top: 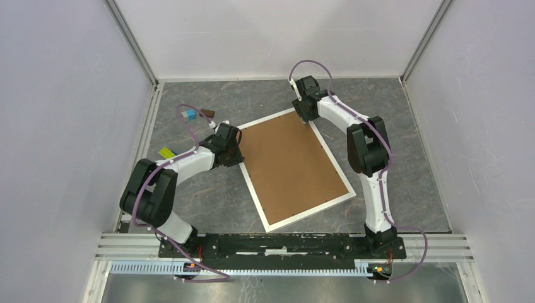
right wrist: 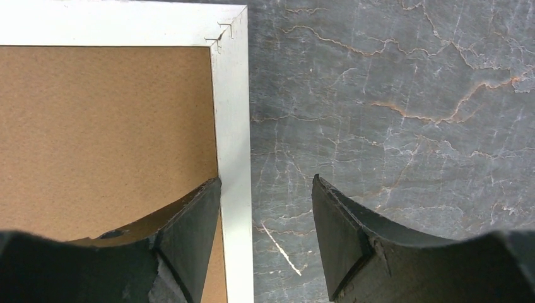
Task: Put the photo into the frame
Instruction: Install the photo frame at the center of the board.
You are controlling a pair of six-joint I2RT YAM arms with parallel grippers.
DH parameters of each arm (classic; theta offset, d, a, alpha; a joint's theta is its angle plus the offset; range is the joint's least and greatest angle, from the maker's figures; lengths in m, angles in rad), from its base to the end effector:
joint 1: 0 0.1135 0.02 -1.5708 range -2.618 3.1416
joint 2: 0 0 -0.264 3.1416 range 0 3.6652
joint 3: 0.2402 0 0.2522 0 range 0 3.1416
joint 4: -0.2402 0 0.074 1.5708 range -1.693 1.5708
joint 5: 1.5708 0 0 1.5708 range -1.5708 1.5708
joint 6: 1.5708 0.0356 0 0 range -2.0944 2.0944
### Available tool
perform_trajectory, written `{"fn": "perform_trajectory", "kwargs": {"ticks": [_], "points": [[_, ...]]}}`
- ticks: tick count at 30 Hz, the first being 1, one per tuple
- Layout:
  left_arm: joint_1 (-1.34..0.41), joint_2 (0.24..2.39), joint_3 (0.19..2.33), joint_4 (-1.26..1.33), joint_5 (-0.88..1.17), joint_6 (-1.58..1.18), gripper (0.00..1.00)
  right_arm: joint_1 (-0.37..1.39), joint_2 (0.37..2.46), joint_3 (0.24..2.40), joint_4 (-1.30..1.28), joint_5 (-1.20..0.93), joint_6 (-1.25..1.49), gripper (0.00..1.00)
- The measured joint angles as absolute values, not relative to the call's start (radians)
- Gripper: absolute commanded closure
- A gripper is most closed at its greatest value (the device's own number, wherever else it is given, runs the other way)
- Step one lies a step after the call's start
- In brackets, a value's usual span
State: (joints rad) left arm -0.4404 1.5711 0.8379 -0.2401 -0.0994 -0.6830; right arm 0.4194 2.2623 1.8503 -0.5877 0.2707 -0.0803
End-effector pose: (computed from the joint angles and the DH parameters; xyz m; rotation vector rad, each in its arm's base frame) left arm 0.2763 -0.1263 0.1677 -0.3496 2.5434 -0.3130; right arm 0.4563 0.1930 0.1826 -0.5270 2.4740 -0.2141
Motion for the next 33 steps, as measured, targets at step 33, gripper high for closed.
{"fn": "perform_trajectory", "kwargs": {"ticks": [33], "points": [[-0.440,1.571,0.837,-0.239,-0.099,-0.683,0.98,0.595,2.416,2.093,-0.785,0.596,-0.052,0.33]]}}
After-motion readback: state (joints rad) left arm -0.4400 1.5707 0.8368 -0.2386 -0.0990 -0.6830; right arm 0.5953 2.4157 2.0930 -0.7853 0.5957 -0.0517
